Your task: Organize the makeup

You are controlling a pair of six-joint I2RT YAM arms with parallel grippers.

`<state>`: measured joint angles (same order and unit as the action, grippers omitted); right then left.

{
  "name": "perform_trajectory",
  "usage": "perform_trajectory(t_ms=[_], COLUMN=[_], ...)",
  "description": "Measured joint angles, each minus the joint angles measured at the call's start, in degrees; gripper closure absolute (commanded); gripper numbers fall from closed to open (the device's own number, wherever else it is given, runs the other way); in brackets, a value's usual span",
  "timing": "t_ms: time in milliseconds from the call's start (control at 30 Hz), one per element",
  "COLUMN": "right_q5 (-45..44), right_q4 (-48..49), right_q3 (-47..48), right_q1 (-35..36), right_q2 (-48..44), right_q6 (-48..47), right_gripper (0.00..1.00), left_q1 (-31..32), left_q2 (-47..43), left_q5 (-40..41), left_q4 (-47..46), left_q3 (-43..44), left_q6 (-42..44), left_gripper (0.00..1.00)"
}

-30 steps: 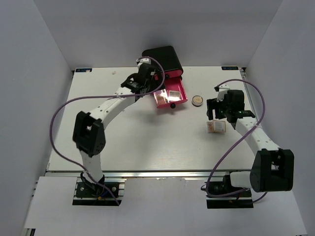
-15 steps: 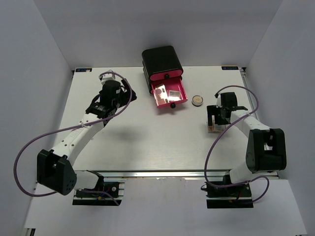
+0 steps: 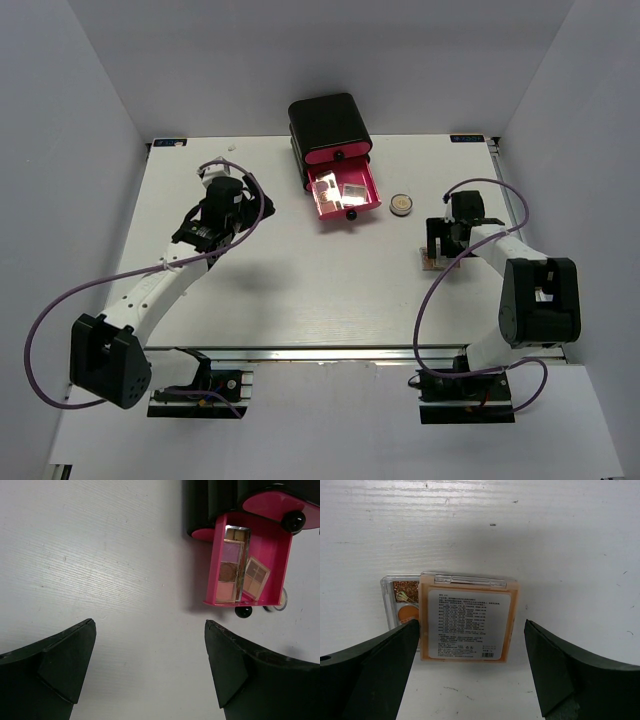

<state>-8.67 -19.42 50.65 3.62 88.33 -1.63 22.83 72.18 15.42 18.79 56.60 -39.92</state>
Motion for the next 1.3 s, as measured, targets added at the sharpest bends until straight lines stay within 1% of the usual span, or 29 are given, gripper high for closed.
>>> perform_trajectory(t_ms=[67,100,167,200,267,300,333,367,467,600,700,767,867,933,967,1000,1100,1200,1300], right_q5=[0.00,0.04,0.44,0.76,1.27,1.60,1.84,2.21,3.54,8.96,13.05,14.71,16.13,16.37,16.33,16.15,15.15,13.27,11.61], right_q4=[0.26,0.28,0.48,0.74,1.14,1.20,1.25,1.33,1.51,1.36,3.56,6.19,9.38,10.86,11.45,11.82,12.33,12.31,12.31], right_q3=[-0.20,-0.31,-0.37,-0.35,-0.37,-0.37,-0.37,-0.37,-0.31,2.36,8.37,12.17,17.84,21.90,24.02,26.03,30.82,33.59,34.73], right_q1=[-0.22,-0.24,-0.24,-0.24,-0.24,-0.24,-0.26,-0.28,-0.35,-0.11,1.75,4.61,10.88,14.58,16.48,18.12,20.92,21.31,21.09], right_q2=[0.28,0.48,1.07,1.09,1.09,1.09,1.09,1.07,0.74,-1.46,-2.45,-2.49,-1.01,1.88,3.78,5.84,12.02,16.70,19.80], right_q6=[0.04,0.09,0.33,0.44,0.63,0.66,0.61,0.46,-0.61,-2.89,-3.39,-3.26,-2.32,-1.20,-0.44,0.17,2.67,4.04,4.52], right_gripper=[0.13,0.19,0.26,0.33,0.41,0.48,0.52,0.60,0.69,0.78,0.78,0.78,0.78,0.77,0.73,0.72,0.69,0.62,0.45], left_q1=[0.00,0.00,0.00,0.00,0.00,0.00,0.00,0.00,0.00,0.00,0.00,0.00,0.00,0.00,0.00,0.00,0.00,0.00,0.00], left_q2=[-0.20,-0.26,-0.35,-0.37,-0.39,-0.39,-0.39,-0.39,-0.57,-2.23,-3.13,-3.19,-3.58,-4.26,-4.70,-5.16,-6.95,-8.83,-10.99], left_q5=[-0.02,-0.02,-0.07,-0.11,-0.22,-0.24,-0.31,-0.42,-1.20,-3.41,-4.98,-5.73,-6.51,-6.86,-6.91,-6.95,-6.93,-6.84,-6.60], left_q4=[0.00,0.00,0.00,0.00,0.00,0.00,0.00,0.00,-0.50,-3.02,-4.28,-4.83,-5.53,-5.79,-5.81,-5.81,-5.79,-5.51,-5.27], left_q3=[0.00,-0.02,-0.02,-0.02,0.00,-0.02,-0.02,-0.02,-0.24,-2.62,-3.98,-4.15,-4.63,-5.27,-5.62,-5.97,-7.19,-8.31,-9.46], left_q6=[-0.04,-0.09,-0.17,-0.20,-0.20,-0.22,-0.20,-0.20,-0.15,0.24,0.50,0.50,0.50,0.50,0.50,0.48,0.46,0.22,-0.17], left_gripper=[0.02,0.02,0.02,0.02,0.02,0.02,0.02,0.02,0.02,0.02,0.02,0.02,0.02,0.02,0.02,0.02,0.02,0.02,0.02])
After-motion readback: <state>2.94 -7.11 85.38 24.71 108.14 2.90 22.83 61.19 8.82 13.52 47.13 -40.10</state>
